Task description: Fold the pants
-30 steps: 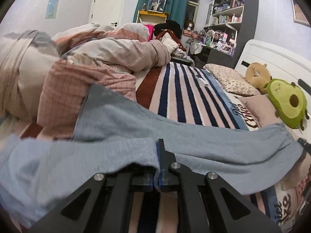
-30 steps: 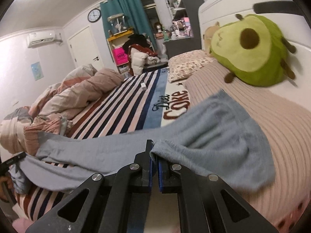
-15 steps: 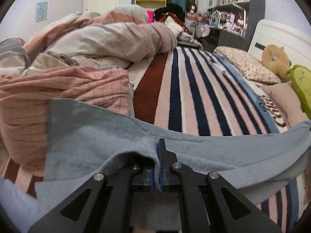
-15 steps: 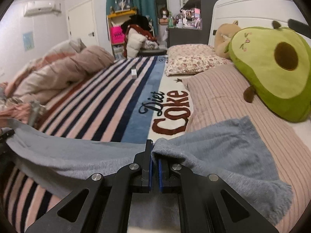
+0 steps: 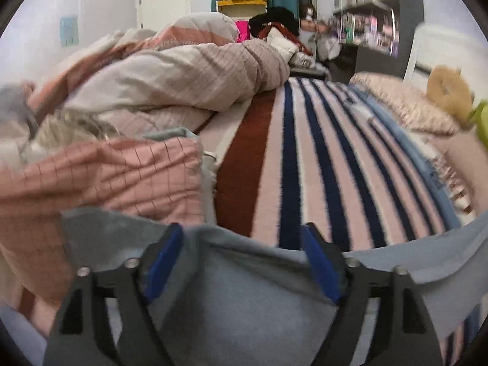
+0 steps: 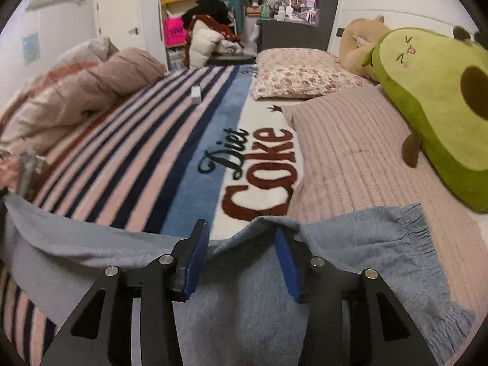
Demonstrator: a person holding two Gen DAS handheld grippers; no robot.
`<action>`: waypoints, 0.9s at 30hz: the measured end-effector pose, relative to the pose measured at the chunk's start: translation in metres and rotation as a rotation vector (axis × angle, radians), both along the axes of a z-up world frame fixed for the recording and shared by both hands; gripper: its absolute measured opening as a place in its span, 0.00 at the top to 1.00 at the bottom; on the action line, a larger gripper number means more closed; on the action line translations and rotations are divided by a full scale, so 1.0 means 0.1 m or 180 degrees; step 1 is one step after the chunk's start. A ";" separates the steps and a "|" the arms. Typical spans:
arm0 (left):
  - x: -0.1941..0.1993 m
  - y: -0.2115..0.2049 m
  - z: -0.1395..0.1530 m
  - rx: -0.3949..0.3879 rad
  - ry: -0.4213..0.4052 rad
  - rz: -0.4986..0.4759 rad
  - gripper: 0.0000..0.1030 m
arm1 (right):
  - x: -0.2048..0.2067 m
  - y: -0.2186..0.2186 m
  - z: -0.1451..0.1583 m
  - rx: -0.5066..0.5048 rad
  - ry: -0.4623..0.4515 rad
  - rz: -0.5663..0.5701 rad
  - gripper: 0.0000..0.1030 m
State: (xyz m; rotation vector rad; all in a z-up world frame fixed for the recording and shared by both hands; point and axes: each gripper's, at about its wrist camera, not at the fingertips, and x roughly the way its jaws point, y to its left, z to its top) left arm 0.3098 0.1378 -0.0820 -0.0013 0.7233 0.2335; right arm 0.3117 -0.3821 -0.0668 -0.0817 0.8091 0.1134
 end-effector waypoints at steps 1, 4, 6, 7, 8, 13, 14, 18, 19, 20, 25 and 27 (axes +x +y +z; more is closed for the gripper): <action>0.02 0.00 0.02 0.0080 -0.0029 0.0031 0.17 | -0.01 0.03 -0.01 -0.0105 -0.0004 -0.0001 0.43; 0.02 0.06 0.13 -0.0037 -0.0135 0.0040 0.17 | -0.07 0.11 -0.01 -0.0330 -0.0097 -0.0003 0.26; -0.01 0.06 0.17 -0.0203 -0.0172 -0.0051 0.17 | -0.14 0.10 0.04 -0.0335 -0.0178 0.0006 0.26; -0.04 0.04 0.17 -0.0198 -0.0162 -0.0094 0.17 | -0.20 0.08 0.08 -0.0281 -0.0224 0.0017 0.26; -0.06 0.00 0.18 -0.0169 -0.0141 -0.0127 0.17 | -0.25 0.07 0.11 -0.0243 -0.0244 0.0045 0.26; -0.39 -0.13 0.14 -0.0127 -0.0064 -0.0300 0.17 | -0.51 -0.04 0.22 -0.0454 -0.0268 -0.0060 0.26; -0.46 -0.14 0.13 -0.0131 -0.0052 -0.0303 0.17 | -0.58 -0.10 0.24 -0.0532 -0.0279 -0.0122 0.26; -0.73 -0.15 0.03 -0.0218 0.0036 -0.0357 0.17 | -0.78 -0.37 0.31 -0.0698 -0.0330 -0.0457 0.24; -0.78 -0.14 0.00 -0.0226 0.0051 -0.0359 0.17 | -0.81 -0.43 0.31 -0.0713 -0.0320 -0.0516 0.24; -0.81 -0.14 -0.02 -0.0226 0.0062 -0.0369 0.16 | -0.84 -0.49 0.31 -0.0761 -0.0322 -0.0614 0.22; -0.94 -0.13 -0.08 -0.0284 0.0073 -0.0385 0.16 | -0.96 -0.64 0.26 -0.0586 -0.0294 -0.0576 0.20; -0.94 -0.12 -0.08 -0.0303 0.0081 -0.0392 0.16 | -1.04 -0.59 0.27 -0.0584 -0.0404 -0.0465 0.20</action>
